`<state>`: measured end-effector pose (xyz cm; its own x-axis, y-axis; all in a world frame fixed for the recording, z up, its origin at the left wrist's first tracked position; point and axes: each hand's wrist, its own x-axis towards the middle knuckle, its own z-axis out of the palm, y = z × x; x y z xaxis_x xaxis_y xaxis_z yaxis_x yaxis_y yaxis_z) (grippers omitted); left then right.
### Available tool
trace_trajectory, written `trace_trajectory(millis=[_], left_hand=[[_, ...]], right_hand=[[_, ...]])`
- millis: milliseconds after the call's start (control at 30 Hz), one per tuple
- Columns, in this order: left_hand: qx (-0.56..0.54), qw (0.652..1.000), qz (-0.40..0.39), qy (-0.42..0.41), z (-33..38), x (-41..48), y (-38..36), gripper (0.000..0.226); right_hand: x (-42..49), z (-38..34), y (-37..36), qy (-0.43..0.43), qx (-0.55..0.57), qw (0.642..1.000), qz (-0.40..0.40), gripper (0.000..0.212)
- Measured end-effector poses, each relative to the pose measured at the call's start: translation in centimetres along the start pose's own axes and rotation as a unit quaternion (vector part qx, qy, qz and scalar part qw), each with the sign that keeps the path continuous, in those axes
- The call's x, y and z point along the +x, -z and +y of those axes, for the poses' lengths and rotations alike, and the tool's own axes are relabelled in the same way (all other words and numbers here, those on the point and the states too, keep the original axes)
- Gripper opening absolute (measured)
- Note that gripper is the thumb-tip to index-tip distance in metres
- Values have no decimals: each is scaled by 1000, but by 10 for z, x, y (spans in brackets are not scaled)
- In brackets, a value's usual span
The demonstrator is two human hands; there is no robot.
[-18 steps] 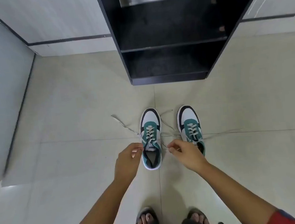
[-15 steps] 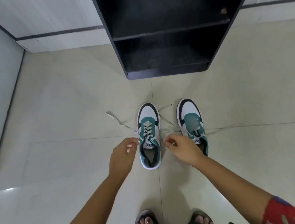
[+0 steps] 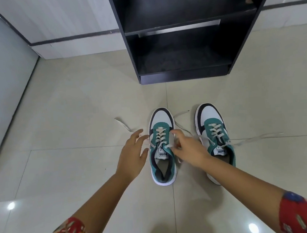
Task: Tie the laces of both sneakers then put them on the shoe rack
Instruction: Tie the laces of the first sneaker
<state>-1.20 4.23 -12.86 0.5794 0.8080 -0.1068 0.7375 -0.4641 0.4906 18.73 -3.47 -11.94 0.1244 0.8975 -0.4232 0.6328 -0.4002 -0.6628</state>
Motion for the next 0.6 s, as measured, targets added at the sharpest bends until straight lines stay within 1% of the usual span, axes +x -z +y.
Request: trace_trajectory(millis=[67, 167, 233, 267, 300, 333, 400, 433, 467, 533, 567, 600], left_hand=[[9, 1000, 10, -1, 3, 5, -5, 26], [-8, 999, 46, -12, 6, 5, -8, 11], [-27, 997, 69, -7, 5, 2, -7, 14], [-43, 997, 70, 0, 4, 0, -6, 19], [-60, 996, 61, 6, 4, 0, -6, 26], [-71, 996, 44, 5, 3, 0, -5, 31], [-60, 998, 26, -15, 2, 0, -6, 36], [-47, 998, 31, -22, 2, 1, -7, 35], [-36, 998, 41, -24, 1, 2, -7, 34], [-23, 997, 66, -21, 1, 2, -5, 29], [-20, 997, 76, -20, 0, 1, -4, 28], [-19, 996, 79, -20, -1, 1, -4, 28]], right_hand=[[-5, -2, 7, -19, 43, 999, -26, 59], [-18, -8, 38, -35, 97, 993, -53, 56], [-31, -16, 66, -31, 116, 992, -46, 47], [-39, -19, 80, -25, 102, 994, -32, 41], [-45, -22, 91, -16, 57, 998, -9, 35], [-50, -25, 99, -6, -12, 1000, 22, 31], [-55, -27, 106, 2, -145, 985, 98, 28], [-55, -26, 106, -10, -176, 977, 117, 27], [-56, -25, 104, -35, -203, 972, 109, 27], [-54, -19, 92, -79, -279, 956, 40, 31], [-53, -16, 85, -79, -298, 951, 12, 31], [-51, -14, 77, -59, -290, 955, 6, 32]])
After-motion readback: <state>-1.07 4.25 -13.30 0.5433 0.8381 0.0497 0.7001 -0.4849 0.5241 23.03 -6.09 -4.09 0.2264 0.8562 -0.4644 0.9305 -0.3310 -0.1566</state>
